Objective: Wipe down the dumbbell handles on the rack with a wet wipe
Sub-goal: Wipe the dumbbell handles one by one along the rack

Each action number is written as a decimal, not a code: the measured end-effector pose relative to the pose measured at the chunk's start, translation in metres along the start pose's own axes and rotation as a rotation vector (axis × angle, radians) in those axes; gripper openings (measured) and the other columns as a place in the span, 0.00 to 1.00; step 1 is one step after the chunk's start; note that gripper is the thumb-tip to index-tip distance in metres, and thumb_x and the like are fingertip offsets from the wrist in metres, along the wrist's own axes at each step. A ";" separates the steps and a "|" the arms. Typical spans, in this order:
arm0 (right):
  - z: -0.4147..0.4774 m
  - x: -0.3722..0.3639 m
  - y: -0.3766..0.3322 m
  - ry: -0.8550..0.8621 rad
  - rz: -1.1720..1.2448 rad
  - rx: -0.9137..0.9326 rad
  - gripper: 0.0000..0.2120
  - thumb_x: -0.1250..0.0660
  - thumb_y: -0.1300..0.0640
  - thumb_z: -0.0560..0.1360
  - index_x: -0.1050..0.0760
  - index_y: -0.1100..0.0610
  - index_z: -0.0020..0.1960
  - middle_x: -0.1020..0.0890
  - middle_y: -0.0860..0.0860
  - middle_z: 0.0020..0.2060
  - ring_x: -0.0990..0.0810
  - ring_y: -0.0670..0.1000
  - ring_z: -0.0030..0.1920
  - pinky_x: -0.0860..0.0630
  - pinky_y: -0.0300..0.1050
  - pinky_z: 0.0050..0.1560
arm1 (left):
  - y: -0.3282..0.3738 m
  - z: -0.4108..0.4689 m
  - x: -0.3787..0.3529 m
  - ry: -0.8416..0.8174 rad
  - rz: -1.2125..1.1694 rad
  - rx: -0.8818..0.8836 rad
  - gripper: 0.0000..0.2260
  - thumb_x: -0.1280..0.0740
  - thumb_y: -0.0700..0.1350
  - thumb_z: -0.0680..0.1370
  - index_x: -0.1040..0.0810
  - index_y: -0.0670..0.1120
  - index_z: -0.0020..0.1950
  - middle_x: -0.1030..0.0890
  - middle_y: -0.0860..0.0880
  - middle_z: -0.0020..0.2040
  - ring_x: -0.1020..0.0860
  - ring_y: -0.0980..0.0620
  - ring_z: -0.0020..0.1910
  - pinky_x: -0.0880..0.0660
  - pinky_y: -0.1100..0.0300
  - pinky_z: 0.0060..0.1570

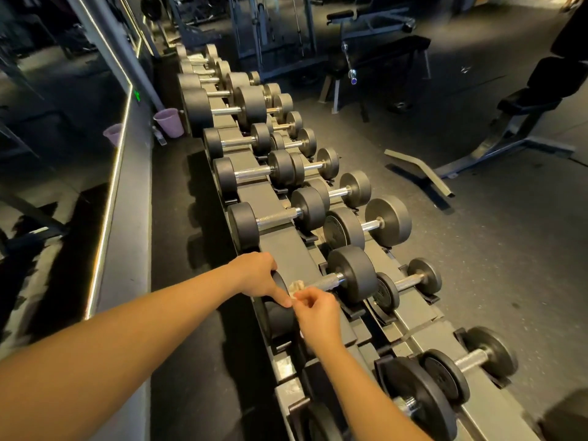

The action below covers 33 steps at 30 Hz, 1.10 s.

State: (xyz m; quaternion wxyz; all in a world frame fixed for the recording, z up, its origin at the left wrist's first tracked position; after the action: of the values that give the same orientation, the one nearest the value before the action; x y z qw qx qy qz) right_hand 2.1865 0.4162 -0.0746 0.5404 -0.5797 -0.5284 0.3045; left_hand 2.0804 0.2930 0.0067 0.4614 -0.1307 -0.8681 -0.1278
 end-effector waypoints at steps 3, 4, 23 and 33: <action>0.000 -0.010 0.010 -0.074 0.142 -0.133 0.06 0.28 0.62 0.76 0.17 0.55 0.41 0.17 0.48 0.35 0.17 0.47 0.40 0.20 0.42 0.44 | 0.003 0.000 0.001 -0.006 0.004 -0.005 0.36 0.23 0.68 0.65 0.21 0.49 0.66 0.17 0.51 0.58 0.20 0.51 0.55 0.21 0.50 0.59; 0.004 -0.010 0.013 -0.067 0.144 -0.170 0.07 0.28 0.62 0.75 0.18 0.56 0.39 0.18 0.49 0.32 0.18 0.49 0.38 0.20 0.43 0.43 | 0.002 0.001 0.001 -0.007 0.002 -0.003 0.36 0.22 0.68 0.65 0.21 0.49 0.66 0.17 0.51 0.58 0.20 0.51 0.55 0.21 0.50 0.60; 0.009 -0.014 0.019 -0.201 0.261 -0.353 0.09 0.34 0.60 0.80 0.17 0.58 0.44 0.16 0.59 0.46 0.17 0.54 0.51 0.17 0.48 0.52 | 0.002 0.004 0.005 -0.024 -0.005 -0.007 0.33 0.21 0.67 0.65 0.20 0.47 0.60 0.17 0.50 0.50 0.19 0.51 0.49 0.20 0.52 0.55; 0.012 -0.001 0.017 0.109 0.378 -0.401 0.11 0.31 0.60 0.80 0.17 0.66 0.42 0.15 0.57 0.35 0.16 0.52 0.36 0.15 0.49 0.46 | -0.006 0.011 0.001 -0.009 -0.029 -0.025 0.36 0.22 0.70 0.61 0.20 0.50 0.61 0.16 0.52 0.53 0.18 0.52 0.50 0.19 0.52 0.55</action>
State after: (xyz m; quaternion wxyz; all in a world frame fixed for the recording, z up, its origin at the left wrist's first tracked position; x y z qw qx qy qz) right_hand 2.1803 0.4215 -0.0940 0.3760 -0.7788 -0.4307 0.2579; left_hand 2.0690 0.2916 0.0008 0.4537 -0.1245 -0.8704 -0.1449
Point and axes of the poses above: each hand's wrist, its own z-axis towards the middle knuckle, its own x-axis out of the back of the hand, y = z × x, the point moved 4 cm from there along z, towards the middle knuckle
